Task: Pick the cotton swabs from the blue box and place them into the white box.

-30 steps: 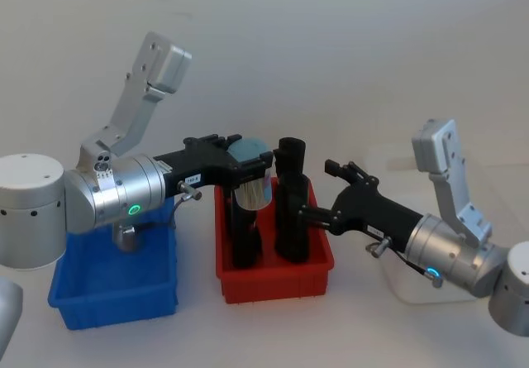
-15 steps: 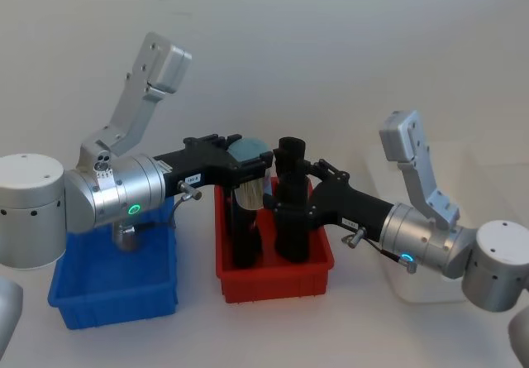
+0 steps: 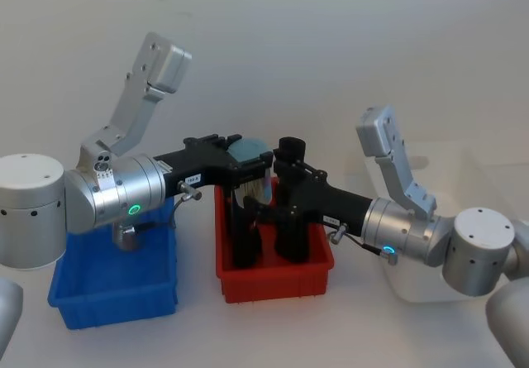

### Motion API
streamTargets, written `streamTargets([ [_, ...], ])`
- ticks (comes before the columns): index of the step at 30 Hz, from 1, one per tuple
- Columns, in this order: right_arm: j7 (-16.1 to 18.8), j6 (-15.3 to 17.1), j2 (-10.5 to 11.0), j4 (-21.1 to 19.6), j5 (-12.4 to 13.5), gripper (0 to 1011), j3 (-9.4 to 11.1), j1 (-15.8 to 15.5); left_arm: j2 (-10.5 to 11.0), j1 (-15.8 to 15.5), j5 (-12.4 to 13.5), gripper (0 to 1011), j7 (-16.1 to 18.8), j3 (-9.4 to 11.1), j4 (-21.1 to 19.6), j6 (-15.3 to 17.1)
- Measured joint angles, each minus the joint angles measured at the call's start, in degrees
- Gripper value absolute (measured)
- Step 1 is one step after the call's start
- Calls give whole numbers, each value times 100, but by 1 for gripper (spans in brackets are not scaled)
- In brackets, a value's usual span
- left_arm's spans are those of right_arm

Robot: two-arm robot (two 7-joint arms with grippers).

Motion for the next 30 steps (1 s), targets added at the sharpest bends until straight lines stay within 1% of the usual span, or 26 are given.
streamTargets([
  [7,132,-153,-108,399,5,1001,-49,243,0,0,0,661,-1,0,0,0],
  [11,177,-229,-156,585,9,929,-66,354,0,0,0,661,0,0,0,0],
  [12,184,-244,-164,619,10,929,-69,372,0,0,0,661,0,0,0,-1],
  [13,191,-262,-175,664,11,884,-74,399,0,0,0,661,0,0,0,-1],
  [14,202,-291,-187,717,13,863,-79,430,0,0,0,660,0,0,0,-1],
  [20,243,-371,-241,924,22,824,-103,555,0,0,0,661,-1,0,0,-1],
  [23,265,-416,-266,1031,31,758,-121,613,0,0,0,661,-1,1,0,0],
  [24,268,-423,-270,1048,34,758,-124,622,0,0,0,661,-1,1,0,0],
  [25,268,-432,-273,1064,38,734,-125,632,0,0,-1,664,-4,1,0,2],
  [26,269,-439,-277,1078,41,726,-127,642,0,0,-1,703,-4,1,0,2],
  [27,272,-452,-283,1108,45,688,-133,659,-1,0,-2,720,-5,1,0,3],
  [28,275,-460,-285,1119,48,671,-135,666,0,0,-2,776,-5,1,0,3],
  [29,278,-465,-288,1131,50,665,-138,671,0,0,-2,776,-5,1,0,3],
  [30,279,-467,-290,1141,51,660,-141,678,0,0,-2,809,-5,1,0,3],
])
